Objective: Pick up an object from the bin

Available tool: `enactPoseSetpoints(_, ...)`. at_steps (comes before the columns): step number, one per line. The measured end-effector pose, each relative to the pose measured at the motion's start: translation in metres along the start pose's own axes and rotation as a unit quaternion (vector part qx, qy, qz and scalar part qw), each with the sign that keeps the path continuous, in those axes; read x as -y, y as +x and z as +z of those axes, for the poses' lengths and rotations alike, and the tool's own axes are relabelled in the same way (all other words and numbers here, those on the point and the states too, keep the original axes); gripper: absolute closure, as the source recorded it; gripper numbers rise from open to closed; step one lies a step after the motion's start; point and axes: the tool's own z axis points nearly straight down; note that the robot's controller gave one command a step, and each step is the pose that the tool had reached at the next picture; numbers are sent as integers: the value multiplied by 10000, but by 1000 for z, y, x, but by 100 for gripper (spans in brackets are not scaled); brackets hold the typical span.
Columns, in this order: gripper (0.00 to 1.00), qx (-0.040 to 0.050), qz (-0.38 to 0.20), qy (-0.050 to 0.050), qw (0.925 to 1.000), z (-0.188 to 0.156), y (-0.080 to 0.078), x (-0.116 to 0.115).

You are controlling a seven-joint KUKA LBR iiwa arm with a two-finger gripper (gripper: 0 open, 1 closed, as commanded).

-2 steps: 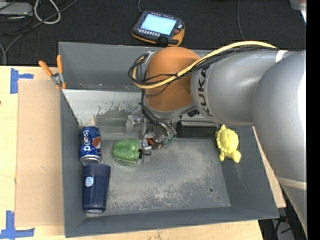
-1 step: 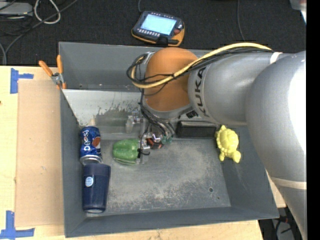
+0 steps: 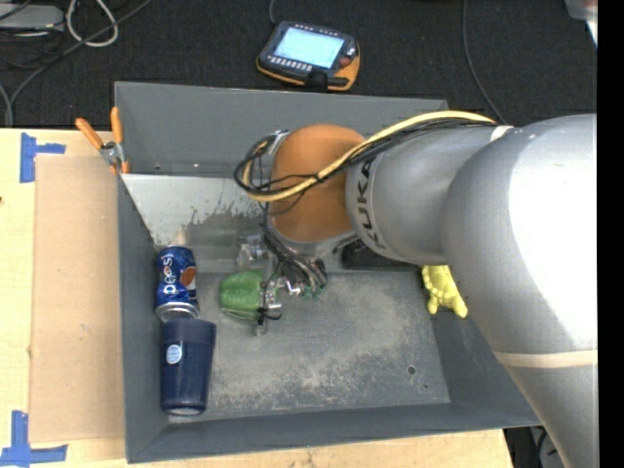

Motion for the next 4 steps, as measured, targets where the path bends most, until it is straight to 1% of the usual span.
enactPoseSetpoints(1,100,22,-209,-2,9998,-1,-1,-14)
enactPoseSetpoints(2,100,22,-205,-3,9998,-1,-1,-14)
enactPoseSetpoints(3,100,7,-199,-4,9998,-18,0,-14)
enactPoseSetpoints(4,100,-17,-195,-1,9998,-66,2,-14)
